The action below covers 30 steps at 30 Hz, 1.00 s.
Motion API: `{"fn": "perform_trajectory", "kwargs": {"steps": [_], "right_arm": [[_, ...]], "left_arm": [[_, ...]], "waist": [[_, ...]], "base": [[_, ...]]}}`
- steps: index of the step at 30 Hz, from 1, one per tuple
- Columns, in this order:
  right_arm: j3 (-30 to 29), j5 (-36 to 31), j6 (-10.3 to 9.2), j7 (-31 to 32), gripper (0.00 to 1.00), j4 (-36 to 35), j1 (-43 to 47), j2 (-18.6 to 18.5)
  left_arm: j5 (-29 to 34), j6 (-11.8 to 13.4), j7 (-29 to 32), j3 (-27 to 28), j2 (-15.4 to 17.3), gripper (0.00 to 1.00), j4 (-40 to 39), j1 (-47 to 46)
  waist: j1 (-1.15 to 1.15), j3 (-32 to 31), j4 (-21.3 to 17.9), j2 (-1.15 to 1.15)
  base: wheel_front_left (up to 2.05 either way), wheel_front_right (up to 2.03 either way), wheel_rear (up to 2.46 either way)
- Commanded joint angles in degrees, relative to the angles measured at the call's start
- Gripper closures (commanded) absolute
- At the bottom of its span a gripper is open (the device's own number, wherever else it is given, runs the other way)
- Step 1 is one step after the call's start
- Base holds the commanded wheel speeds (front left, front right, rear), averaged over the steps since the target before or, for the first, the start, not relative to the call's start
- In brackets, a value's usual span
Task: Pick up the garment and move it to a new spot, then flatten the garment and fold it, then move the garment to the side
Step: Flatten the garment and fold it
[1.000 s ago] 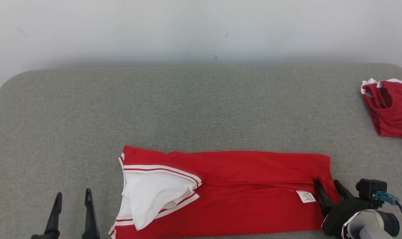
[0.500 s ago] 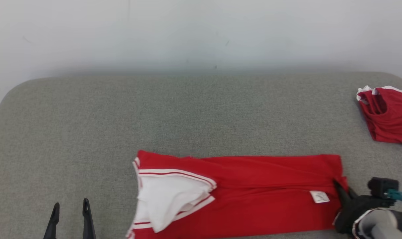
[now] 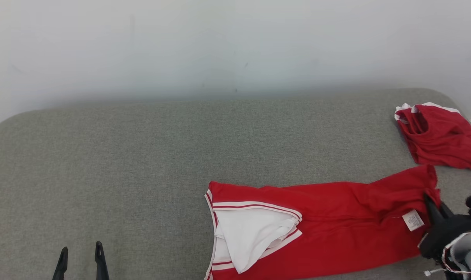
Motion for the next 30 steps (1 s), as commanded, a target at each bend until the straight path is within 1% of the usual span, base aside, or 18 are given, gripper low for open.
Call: {"fn": "perform_trajectory", "kwargs": {"steps": [1,3,6,11,17,20,24,28,30], "right_arm": [[0.47,-0.03,-0.17,0.30,1.00,-1.88,-0.48,1.20],[1.36,-0.16,-0.17,0.95,1.00,-5.12,-0.53,2.15],[3.09,0.18,-0.17,2.74,1.00,-11.28,-0.09,4.67],[5.08,0.66,-0.17,6.50,1.00,-21.02,0.83,8.07],[7.74,-1.54,-0.17,10.88,1.00,-29.09,0.93,13.21],[8.41,-2.56,-0.17,12.60,1.00,-30.73,0.94,16.07],[9.72,-3.85,-0.17,14.21,1.00,-31.03,1.05,19.86],[10.18,-4.97,-0.17,14.73,1.00,-29.33,0.51,22.86],[10.84,-6.09,-0.17,14.62,1.00,-26.77,-0.52,24.78]], "left_arm": [[0.03,-0.18,-0.18,0.24,-0.22,0.00,-0.22,0.60],[0.08,-0.24,-0.18,0.39,-0.25,0.00,-0.15,0.68],[0.28,-0.22,-0.18,0.47,-0.33,0.00,0.15,0.49],[0.69,-0.64,-0.18,0.04,-0.41,0.00,0.66,-0.37],[0.71,-0.56,-0.18,-0.69,-0.50,0.00,0.96,-0.67],[0.54,-0.48,-0.18,-1.27,-0.53,0.00,1.15,-0.56],[0.35,-0.38,-0.18,-2.04,-0.53,0.00,1.79,-1.23],[0.13,-0.10,-0.18,-2.65,-0.56,0.00,2.34,-1.92],[-0.05,-0.10,-0.18,-3.24,-0.56,0.00,2.85,-2.55]], "waist": [[0.00,-0.23,-0.73,0.00],[0.00,-0.26,-1.07,0.00],[0.00,-0.44,-1.24,0.00],[0.00,-0.75,-0.53,0.00],[0.00,-0.86,1.14,0.00],[0.00,-0.77,2.10,0.00],[0.00,-0.67,3.52,0.00],[0.00,-0.34,4.73,0.00],[0.00,-0.03,5.65,0.00]], "base": [[0.00,0.00,0.00],[0.00,0.00,0.00],[0.00,0.00,0.00],[0.00,0.00,0.00],[0.00,0.00,0.00],[0.00,0.00,0.00],[0.00,0.00,0.00],[0.00,0.00,0.00],[0.00,0.00,0.00]]}}
